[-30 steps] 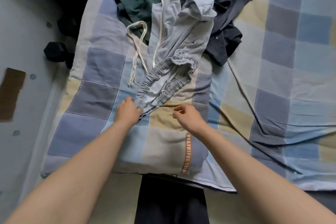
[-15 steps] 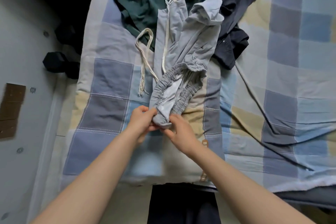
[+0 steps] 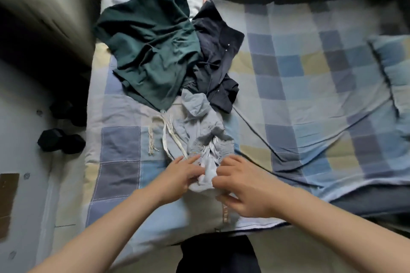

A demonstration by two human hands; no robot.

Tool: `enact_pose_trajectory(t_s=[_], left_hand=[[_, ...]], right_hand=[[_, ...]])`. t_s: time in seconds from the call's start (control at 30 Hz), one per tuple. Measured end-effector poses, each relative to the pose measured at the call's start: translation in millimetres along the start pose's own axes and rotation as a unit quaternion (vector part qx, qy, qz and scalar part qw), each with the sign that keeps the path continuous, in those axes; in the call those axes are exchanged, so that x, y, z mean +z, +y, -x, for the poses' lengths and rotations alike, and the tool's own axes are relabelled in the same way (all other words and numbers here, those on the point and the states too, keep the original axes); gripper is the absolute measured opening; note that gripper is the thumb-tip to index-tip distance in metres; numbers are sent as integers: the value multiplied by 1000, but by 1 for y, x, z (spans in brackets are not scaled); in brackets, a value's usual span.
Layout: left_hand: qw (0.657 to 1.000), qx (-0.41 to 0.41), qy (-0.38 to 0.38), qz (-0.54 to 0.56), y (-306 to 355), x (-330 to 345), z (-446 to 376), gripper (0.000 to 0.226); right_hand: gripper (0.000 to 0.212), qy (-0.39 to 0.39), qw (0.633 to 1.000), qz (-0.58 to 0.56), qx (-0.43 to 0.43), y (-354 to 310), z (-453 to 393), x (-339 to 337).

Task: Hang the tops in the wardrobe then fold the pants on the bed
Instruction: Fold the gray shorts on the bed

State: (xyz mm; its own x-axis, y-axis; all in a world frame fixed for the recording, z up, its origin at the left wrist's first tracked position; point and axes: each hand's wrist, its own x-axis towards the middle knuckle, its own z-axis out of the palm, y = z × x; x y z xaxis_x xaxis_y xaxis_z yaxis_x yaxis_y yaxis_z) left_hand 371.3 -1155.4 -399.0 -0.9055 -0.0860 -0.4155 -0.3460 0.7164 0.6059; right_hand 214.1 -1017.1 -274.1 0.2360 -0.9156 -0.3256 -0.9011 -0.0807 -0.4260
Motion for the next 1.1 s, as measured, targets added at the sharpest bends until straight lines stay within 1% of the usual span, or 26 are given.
enact_pose_trajectory(t_s=[0.07,0.13,0.23,0.3,0.37,0.4,0.43,0.5,0.53,0.57,0.6,0.7,0.73,0.77,0.83,0.87,0.9,0.93,1.0,1.03,1.1], left_hand=[[998,29,-50,-36,23,-5,-3,31],[993,53,-74,-79,48,-8,-5,37],[982,90,-84,-146,83,-7,-10,38],[978,93,-77,-171,100,-1,-14,41],[969,96,-95,-209,118,6,-18,52],[959,108,-108,-241,133,9,-22,58],[947,119,-122,-271,133,9,-21,63],[910,191,-102,-354,155,9,-27,68],[886,230,-72,-395,164,9,-30,70],[868,252,-48,-426,178,8,-34,69],[850,272,-23,-449,186,4,-37,63],[801,305,26,-514,222,-8,-58,27],[778,312,31,-544,236,-15,-63,16],[750,325,26,-575,254,-18,-70,12],[696,360,3,-621,290,-25,-80,13],[678,384,-3,-626,307,-28,-82,11],[666,410,7,-623,328,-26,-88,7],[671,424,24,-607,343,-31,-92,6],[698,424,75,-572,379,-43,-106,10],[703,409,103,-572,390,-57,-111,11],[699,375,150,-590,417,-75,-118,9]], right_hand=[[9,11,1000,19,-10,-10,30,-27],[8,28,999,40,-10,-20,60,-52],[10,67,995,68,14,-35,108,-89],[12,95,991,87,27,-40,136,-109],[12,121,987,95,41,-46,169,-127],[13,138,984,100,53,-50,193,-136],[14,147,983,99,52,-50,201,-140],[16,150,980,115,66,-51,240,-149],[16,140,979,129,70,-48,258,-149],[16,131,977,149,74,-45,282,-148],[17,120,977,162,73,-42,299,-146],[20,105,975,181,75,-33,366,-131],[19,107,974,183,76,-29,386,-126],[20,112,973,188,80,-25,411,-120],[24,113,970,197,92,-15,454,-112],[24,106,969,201,97,-9,473,-108],[23,98,968,205,107,-4,498,-105],[21,93,966,212,116,2,514,-102],[15,80,963,221,135,12,557,-96],[13,67,962,223,143,18,568,-93],[11,35,959,226,166,29,599,-86]])
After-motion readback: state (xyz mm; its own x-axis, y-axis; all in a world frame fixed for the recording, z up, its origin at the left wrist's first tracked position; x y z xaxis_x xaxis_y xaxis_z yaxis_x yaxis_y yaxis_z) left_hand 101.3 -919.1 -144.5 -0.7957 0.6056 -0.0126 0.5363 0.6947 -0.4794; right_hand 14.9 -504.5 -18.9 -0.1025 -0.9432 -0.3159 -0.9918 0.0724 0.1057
